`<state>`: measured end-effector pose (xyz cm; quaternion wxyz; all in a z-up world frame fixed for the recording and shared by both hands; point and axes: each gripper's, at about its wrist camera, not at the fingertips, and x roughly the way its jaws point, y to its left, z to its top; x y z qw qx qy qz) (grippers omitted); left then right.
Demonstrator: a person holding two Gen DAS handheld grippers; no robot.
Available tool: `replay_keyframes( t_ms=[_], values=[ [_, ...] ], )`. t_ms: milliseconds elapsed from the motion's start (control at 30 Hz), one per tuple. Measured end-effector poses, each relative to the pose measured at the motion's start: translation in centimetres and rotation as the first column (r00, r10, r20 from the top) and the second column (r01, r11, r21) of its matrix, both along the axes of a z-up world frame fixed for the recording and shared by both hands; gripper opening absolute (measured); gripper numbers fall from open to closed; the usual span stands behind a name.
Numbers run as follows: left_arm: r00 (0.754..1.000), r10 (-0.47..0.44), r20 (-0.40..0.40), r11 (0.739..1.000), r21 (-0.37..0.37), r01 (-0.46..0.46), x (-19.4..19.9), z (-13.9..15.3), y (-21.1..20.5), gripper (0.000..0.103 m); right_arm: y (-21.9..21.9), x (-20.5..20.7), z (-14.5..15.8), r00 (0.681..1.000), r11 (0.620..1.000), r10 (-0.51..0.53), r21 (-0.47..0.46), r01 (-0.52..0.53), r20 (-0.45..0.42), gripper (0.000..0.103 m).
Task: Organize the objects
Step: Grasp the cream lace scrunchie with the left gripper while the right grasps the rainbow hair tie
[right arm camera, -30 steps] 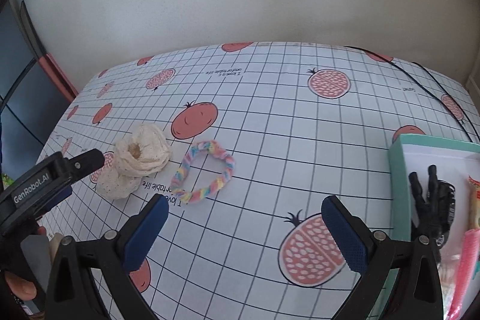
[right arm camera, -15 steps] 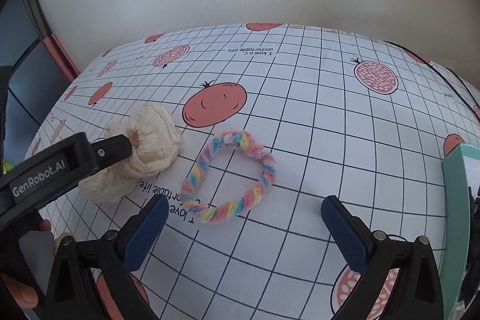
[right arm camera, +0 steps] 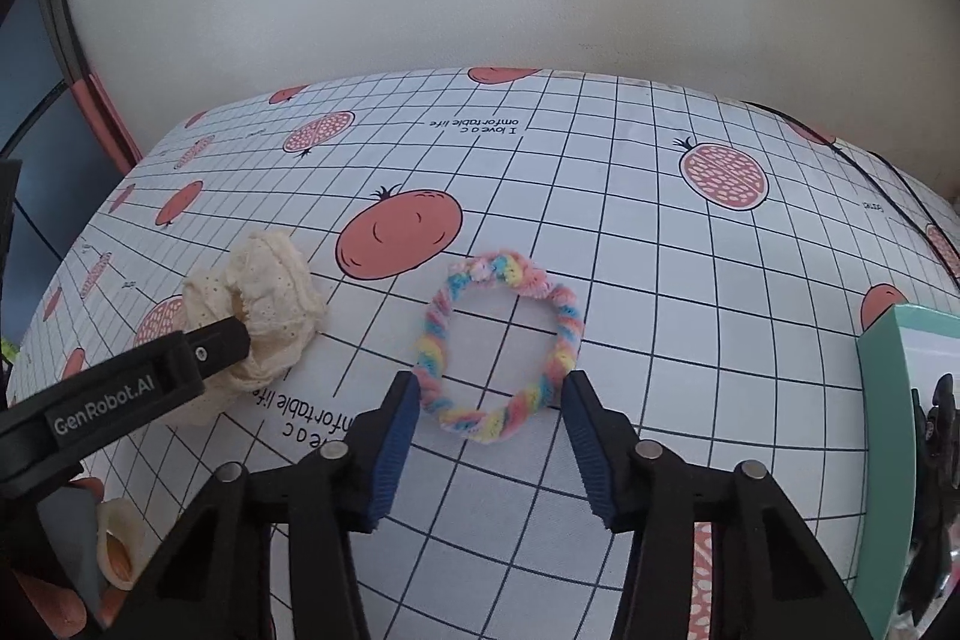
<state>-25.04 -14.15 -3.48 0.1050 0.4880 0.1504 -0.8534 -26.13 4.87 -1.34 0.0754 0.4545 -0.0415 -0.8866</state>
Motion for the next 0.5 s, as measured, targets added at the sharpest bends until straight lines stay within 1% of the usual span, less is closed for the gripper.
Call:
replay_keyframes(
  t_ms=[33, 100, 133, 200, 233, 300, 400, 500],
  values=[
    [1.0, 0.003, 0.003, 1.0, -0.011, -0.003, 0.0, 0.0, 0.0, 0.078, 0.2, 0.0, 0.0, 1.0, 1.0, -0.002, -0.011, 0.002, 0.001, 0.047],
    [1.0, 0.009, 0.005, 1.0, -0.019, -0.009, 0.0, 0.1, -0.3, 0.068, 0.4, 0.1, 0.0, 1.0, 1.0, -0.002, -0.023, 0.002, 0.002, 0.045],
    [1.0, 0.011, 0.005, 1.0, -0.017, -0.011, 0.0, 0.1, -0.4, 0.065, 0.5, 0.0, 0.0, 1.0, 1.0, -0.002, -0.024, 0.002, 0.001, 0.045],
    [1.0, 0.017, 0.003, 1.0, -0.008, -0.017, 0.1, 0.3, -0.7, 0.048, 0.8, 0.0, 0.1, 1.0, 1.0, -0.003, -0.027, 0.003, 0.002, 0.044],
    [1.0, 0.02, 0.002, 1.0, 0.002, -0.02, 0.1, 0.3, -0.9, 0.044, 0.8, 0.0, 0.1, 1.0, 1.0, -0.005, -0.028, 0.005, 0.003, 0.044],
    [1.0, 0.017, -0.001, 1.0, 0.023, -0.017, 0.1, 0.4, -1.0, 0.031, 1.0, 0.0, 0.2, 1.0, 0.999, -0.009, -0.033, 0.009, 0.003, 0.044],
    [1.0, 0.02, -0.008, 0.999, 0.034, -0.02, 0.2, 0.6, -1.2, 0.02, 1.4, 0.1, 0.6, 1.0, 0.999, -0.007, -0.036, 0.007, -0.006, 0.043],
    [1.0, 0.021, -0.014, 0.999, 0.032, -0.02, 0.3, 1.0, -1.4, 0.017, 1.6, 0.2, 1.1, 1.0, 0.999, -0.006, -0.037, 0.005, -0.018, 0.043]
  ],
)
